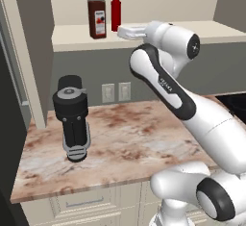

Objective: Collect the paprika, ketchup, and shaker from the cabinet and place them next to the stove.

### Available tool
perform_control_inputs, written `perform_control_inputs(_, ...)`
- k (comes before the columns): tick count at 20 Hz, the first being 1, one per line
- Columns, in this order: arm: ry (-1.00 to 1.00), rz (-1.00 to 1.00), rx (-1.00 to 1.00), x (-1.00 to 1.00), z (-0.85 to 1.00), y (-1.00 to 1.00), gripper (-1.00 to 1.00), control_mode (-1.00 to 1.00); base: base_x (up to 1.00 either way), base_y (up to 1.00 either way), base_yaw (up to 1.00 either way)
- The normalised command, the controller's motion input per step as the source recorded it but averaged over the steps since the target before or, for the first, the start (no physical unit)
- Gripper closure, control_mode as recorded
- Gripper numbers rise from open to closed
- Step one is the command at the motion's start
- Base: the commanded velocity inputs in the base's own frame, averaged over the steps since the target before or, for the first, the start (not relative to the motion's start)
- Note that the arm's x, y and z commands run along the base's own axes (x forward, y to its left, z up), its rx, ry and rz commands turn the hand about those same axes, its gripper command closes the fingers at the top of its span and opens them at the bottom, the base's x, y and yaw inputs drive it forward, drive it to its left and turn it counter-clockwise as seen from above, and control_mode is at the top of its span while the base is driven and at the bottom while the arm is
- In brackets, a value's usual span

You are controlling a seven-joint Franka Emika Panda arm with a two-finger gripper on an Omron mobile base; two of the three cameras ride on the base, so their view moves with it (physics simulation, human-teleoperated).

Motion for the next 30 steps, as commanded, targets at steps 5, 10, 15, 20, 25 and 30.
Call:
perform_control_inputs(5,0.0,-0.13,0.0,0.23,0.04,0.28,-1.0,-1.0,0.0,0.0,0.0)
perform_control_inputs(10,0.0,-0.04,0.0,0.14,0.0,0.33,-1.0,-1.0,0.0,0.0,0.0)
perform_control_inputs(15,0.02,0.0,0.0,0.19,0.0,0.14,-1.0,-1.0,0.0,0.0,0.0)
perform_control_inputs(20,0.03,0.0,0.0,0.31,0.0,0.09,-1.0,-1.0,0.0,0.0,0.0)
perform_control_inputs(25,0.02,0.01,0.0,0.26,0.0,0.12,-1.0,-1.0,0.0,0.0,0.0)
perform_control_inputs(30,0.01,0.05,0.0,0.25,0.0,0.03,-1.0,-1.0,0.0,0.0,0.0)
